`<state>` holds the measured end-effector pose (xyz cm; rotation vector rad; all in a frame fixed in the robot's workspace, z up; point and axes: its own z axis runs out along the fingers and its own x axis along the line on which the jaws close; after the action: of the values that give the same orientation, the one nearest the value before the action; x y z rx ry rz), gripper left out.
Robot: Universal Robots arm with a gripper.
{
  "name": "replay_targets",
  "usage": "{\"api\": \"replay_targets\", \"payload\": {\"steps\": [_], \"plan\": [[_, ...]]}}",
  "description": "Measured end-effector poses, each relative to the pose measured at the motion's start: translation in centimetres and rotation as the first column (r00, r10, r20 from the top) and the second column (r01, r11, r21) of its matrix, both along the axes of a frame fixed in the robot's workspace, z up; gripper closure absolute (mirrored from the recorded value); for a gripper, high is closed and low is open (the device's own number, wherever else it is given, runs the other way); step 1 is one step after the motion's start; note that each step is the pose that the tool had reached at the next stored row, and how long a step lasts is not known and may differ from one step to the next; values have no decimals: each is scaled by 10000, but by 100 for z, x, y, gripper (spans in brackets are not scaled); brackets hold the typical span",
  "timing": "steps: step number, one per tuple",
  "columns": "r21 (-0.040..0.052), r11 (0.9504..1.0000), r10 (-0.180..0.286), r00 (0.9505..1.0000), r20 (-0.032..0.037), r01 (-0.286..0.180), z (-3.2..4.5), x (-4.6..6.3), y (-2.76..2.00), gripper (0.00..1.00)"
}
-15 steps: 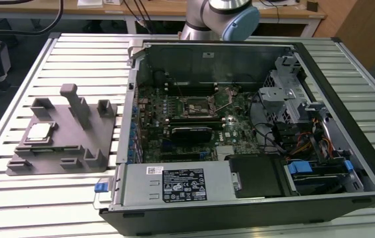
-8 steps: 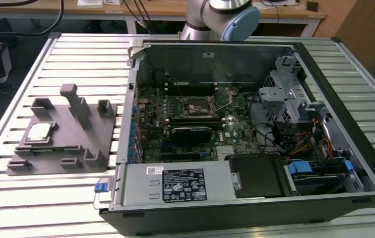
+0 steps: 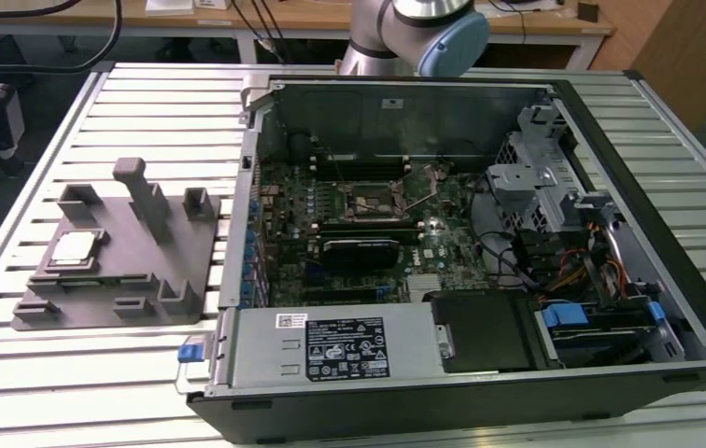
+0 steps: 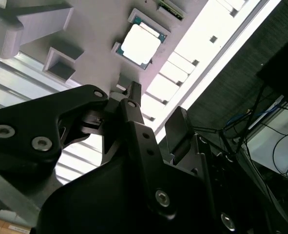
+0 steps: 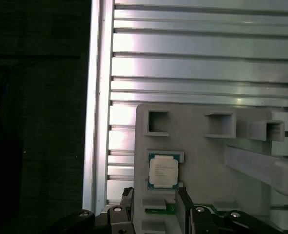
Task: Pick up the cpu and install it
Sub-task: 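Pick up the cpu and move it towards the insertion slot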
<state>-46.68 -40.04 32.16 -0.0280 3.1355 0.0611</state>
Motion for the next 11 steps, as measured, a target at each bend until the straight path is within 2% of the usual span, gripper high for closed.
{"api": "replay_targets", "payload": {"steps": [11], "plan": [[1, 10000, 0, 10000, 0, 0, -66, 0, 0, 53]]}}
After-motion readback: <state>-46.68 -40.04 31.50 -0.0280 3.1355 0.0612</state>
